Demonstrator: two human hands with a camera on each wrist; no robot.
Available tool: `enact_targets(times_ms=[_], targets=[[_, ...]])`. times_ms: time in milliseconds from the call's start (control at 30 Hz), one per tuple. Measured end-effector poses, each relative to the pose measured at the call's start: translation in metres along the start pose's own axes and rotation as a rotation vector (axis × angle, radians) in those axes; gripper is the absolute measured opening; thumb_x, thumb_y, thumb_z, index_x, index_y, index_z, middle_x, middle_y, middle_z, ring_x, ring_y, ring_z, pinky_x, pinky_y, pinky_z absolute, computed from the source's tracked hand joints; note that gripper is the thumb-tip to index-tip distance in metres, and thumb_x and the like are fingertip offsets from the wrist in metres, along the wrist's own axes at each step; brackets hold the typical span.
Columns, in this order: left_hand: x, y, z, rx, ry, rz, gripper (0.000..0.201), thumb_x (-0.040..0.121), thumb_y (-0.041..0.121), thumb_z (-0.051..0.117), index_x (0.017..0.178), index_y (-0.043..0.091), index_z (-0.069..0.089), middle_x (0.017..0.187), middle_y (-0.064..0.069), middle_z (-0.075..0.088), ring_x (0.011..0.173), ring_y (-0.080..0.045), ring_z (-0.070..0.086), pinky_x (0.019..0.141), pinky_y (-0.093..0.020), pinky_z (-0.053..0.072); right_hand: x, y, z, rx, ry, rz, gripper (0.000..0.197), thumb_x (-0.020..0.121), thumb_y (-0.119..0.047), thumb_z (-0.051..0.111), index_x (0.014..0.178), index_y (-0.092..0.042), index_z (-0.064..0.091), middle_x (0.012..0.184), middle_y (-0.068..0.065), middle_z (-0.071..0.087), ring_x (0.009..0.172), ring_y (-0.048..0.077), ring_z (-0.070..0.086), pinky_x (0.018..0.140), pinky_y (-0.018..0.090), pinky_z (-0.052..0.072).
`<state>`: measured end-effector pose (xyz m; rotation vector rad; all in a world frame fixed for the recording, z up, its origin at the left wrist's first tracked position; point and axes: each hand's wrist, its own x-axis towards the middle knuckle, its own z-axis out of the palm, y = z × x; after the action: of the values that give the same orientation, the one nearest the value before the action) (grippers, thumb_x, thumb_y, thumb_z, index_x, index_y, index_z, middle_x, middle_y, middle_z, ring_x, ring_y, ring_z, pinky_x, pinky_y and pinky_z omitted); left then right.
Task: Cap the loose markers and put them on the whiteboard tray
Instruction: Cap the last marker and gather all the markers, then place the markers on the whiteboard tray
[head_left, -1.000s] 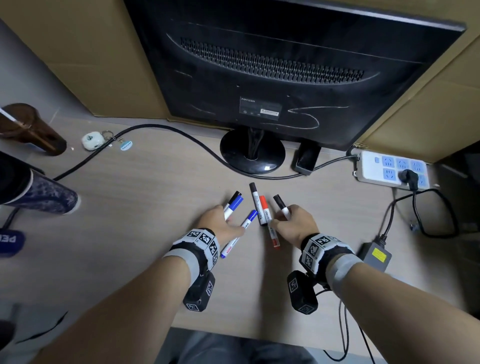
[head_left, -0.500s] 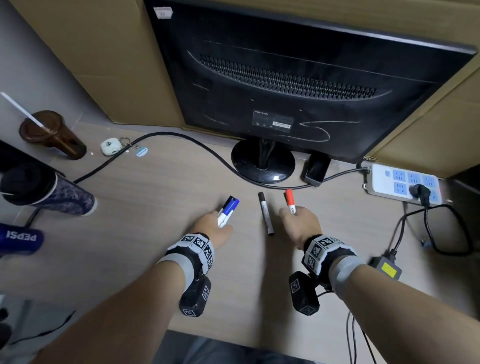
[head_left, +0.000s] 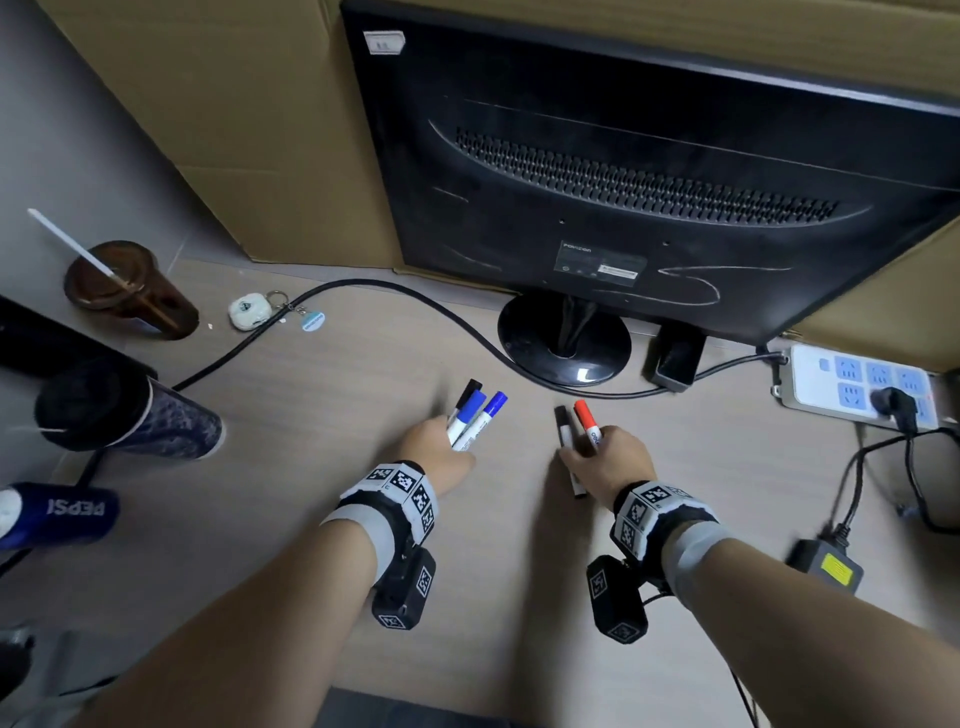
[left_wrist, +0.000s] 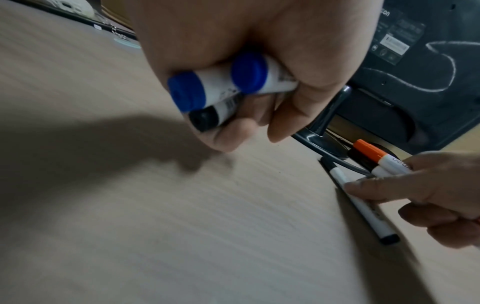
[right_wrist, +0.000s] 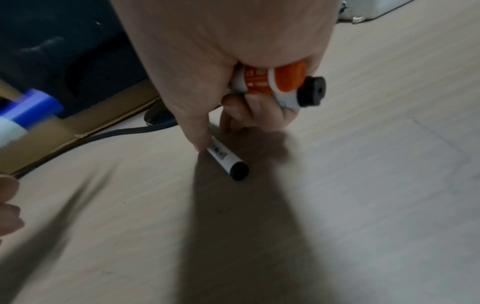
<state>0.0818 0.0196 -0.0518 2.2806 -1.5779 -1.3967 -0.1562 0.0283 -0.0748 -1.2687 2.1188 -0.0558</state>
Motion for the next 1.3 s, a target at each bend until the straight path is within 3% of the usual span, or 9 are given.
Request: enact_targets(times_ms=[233,400,533,633,733,833,1000,1167,1300], targets=[[0.010,-0.011,-0.005,-0.214,-0.015,0.074,0.013,0.073,0.031,0.052,0.086,0.033,0.052,0.083,-0.004,0.064,0.067,-0.030,0.061,0.071,-0.049,0.061,-0.014,-0.010,-0.001,0.093,-0.037,0.047,0.033,0.085,-0.046,0.063,0.079,-0.014,0.058,0.076,0.005,0.066,0.066,0.021,0.062,0.056,0.029,0.045],[0.001,-0.015,-0.001,-0.443,0.027,0.125,0.013,0.100,0.035,0.054,0.097,0.024,0.061,0.070,-0.001,0.057,0.049,-0.022,0.048,0.049,-0.027,0.045,-0.028,-0.032,0.003,0.294,0.025,-0.115,0.022,0.093,-0.040,0.058,0.090,-0.019,0.053,0.079,0.000,0.062,0.079,0.028,0.062,0.071,0.035,0.047],[-0.004,-0.015,0.006,-0.673,0.061,0.153,0.010,0.103,0.021,0.057,0.095,0.016,0.061,0.071,-0.010,0.061,0.044,-0.021,0.053,0.053,-0.030,0.049,-0.043,-0.048,0.008,0.473,-0.023,-0.291,0.030,0.099,-0.041,0.056,0.104,-0.013,0.048,0.070,0.009,0.059,0.050,0.026,0.060,0.045,0.037,0.054],[-0.007,-0.023,0.008,-0.701,0.167,0.210,0.012,0.103,0.016,0.055,0.103,0.006,0.061,0.069,-0.012,0.056,0.045,-0.022,0.050,0.052,-0.028,0.044,-0.051,-0.053,0.018,0.656,-0.110,-0.362,0.027,0.103,-0.040,0.053,0.100,-0.015,0.042,0.078,0.010,0.054,0.051,0.027,0.060,0.034,0.024,0.043],[-0.012,-0.038,0.008,-0.700,0.250,0.265,0.020,0.103,0.015,0.053,0.112,0.000,0.062,0.067,-0.009,0.051,0.047,-0.021,0.042,0.049,-0.028,0.040,-0.055,-0.054,0.029,0.766,-0.206,-0.444,0.028,0.104,-0.042,0.051,0.103,-0.015,0.044,0.084,0.010,0.057,0.051,0.026,0.063,0.051,0.035,0.055],[-0.024,-0.057,0.011,-0.718,0.302,0.333,0.018,0.103,0.015,0.050,0.104,0.007,0.066,0.062,-0.005,0.046,0.044,-0.019,0.035,0.049,-0.029,0.035,-0.066,-0.056,0.043,0.838,-0.314,-0.540,0.025,0.108,-0.035,0.046,0.111,-0.010,0.048,0.083,0.010,0.063,0.056,0.028,0.068,0.063,0.049,0.063],[-0.067,-0.105,0.018,-0.775,0.408,0.456,0.018,0.099,0.019,0.057,0.103,0.006,0.068,0.058,-0.003,0.043,0.040,-0.016,0.031,0.043,-0.023,0.028,-0.110,-0.057,0.064,0.810,-0.394,-0.657,0.033,0.108,-0.035,0.047,0.117,-0.004,0.055,0.087,0.014,0.075,0.070,0.030,0.072,0.074,0.051,0.063],[-0.145,-0.188,0.022,-0.781,0.586,0.536,0.007,0.094,0.021,0.064,0.091,0.015,0.062,0.067,-0.005,0.051,0.042,-0.018,0.034,0.044,-0.024,0.031,-0.184,-0.064,0.105,0.696,-0.305,-0.864,0.030,0.106,-0.037,0.052,0.100,-0.012,0.067,0.091,0.005,0.080,0.087,0.022,0.072,0.083,0.041,0.055],[-0.220,-0.250,0.001,-0.735,0.725,0.563,0.007,0.094,0.021,0.064,0.090,0.016,0.061,0.072,-0.007,0.052,0.042,-0.020,0.034,0.046,-0.026,0.033,-0.262,-0.083,0.136,0.723,-0.368,-0.986,0.034,0.105,-0.042,0.053,0.103,-0.011,0.069,0.082,0.006,0.062,0.072,0.021,0.061,0.072,0.037,0.053]])
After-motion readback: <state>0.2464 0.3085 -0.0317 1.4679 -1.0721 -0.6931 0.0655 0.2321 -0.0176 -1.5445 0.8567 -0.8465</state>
